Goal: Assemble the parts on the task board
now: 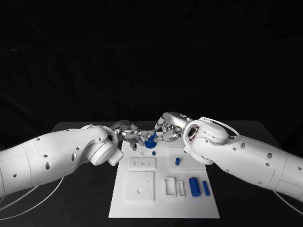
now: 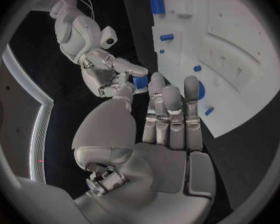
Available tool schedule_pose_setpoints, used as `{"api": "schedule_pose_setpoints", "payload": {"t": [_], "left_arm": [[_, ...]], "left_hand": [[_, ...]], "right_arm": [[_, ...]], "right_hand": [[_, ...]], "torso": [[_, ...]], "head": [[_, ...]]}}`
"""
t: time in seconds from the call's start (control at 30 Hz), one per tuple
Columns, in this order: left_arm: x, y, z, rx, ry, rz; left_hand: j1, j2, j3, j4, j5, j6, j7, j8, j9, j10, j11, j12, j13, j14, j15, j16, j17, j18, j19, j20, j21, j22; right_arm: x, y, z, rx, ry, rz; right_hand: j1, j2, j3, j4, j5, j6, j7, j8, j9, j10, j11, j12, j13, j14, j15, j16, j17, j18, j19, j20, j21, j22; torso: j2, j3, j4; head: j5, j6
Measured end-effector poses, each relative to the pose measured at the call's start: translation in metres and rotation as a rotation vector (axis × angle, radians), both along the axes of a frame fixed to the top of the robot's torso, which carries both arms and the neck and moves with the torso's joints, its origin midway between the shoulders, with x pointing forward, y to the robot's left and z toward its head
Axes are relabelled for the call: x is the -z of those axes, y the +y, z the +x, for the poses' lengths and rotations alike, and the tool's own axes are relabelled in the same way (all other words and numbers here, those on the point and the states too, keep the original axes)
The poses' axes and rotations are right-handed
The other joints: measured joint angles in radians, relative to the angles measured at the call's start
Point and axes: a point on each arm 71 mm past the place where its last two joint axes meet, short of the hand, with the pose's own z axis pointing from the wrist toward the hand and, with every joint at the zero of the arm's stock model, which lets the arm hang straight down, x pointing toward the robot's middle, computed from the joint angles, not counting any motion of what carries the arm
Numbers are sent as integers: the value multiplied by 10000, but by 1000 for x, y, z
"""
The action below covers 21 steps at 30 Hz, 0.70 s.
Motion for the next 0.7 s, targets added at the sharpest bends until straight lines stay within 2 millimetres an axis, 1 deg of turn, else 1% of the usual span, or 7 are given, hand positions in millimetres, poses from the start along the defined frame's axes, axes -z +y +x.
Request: {"api": "schedule_pose_setpoints", "payload": {"t": [0.13,0.3,0.47,0.6,0.7], "left_arm": [[1,0,0,-90,-3,66],[1,-4,0,-111,8,88],[1,-7,0,-98,22,85],[1,-8,-1,-92,53,89],[1,-10,-1,-82,93,107]], "left_hand": [[0,0,0,0,0,0,0,0,-64,0,0,0,0,0,0,0,-15,1,0,0,0,0],[0,0,0,0,0,0,0,0,-106,0,0,0,1,1,0,0,-24,1,0,0,-37,9],[0,1,35,35,-77,0,0,0,-151,0,0,-40,-8,0,0,0,-53,1,1,0,-37,19],[0,1,36,92,-77,0,0,0,-161,0,0,-40,-16,1,0,0,-63,1,0,0,-37,19],[54,-53,78,199,-77,0,0,0,-209,1,0,-77,-27,1,0,0,-85,1,1,0,-100,28]], "right_arm": [[2,3,-1,-68,69,-66],[5,6,-2,-144,192,-175],[8,7,-2,-156,277,-253],[9,7,-1,-160,338,-310],[10,8,-2,-180,355,-346]], "right_hand": [[0,0,-1,0,0,16,-16,-2,-2,0,0,0,0,-7,8,0,0,0,0,0,0,0],[0,0,-2,-1,-1,22,-22,-22,-5,0,0,1,0,-7,9,0,0,0,0,0,0,0],[-1,-1,-42,-40,-1,32,-30,-26,-8,0,1,1,0,-7,9,0,0,0,0,0,0,0],[-14,-14,-43,-41,-1,33,-31,-28,-8,1,1,1,0,-7,9,0,1,-1,0,0,0,0],[-14,-14,-44,-41,-1,34,-31,-40,-7,1,1,1,0,-7,10,0,1,-1,0,0,0,-1]], "torso": [[6,0,-13],[7,3,-10],[7,7,-8],[6,6,-7],[7,12,-1]], "head": [[10,6],[17,15],[12,16],[9,17],[1,9]]}}
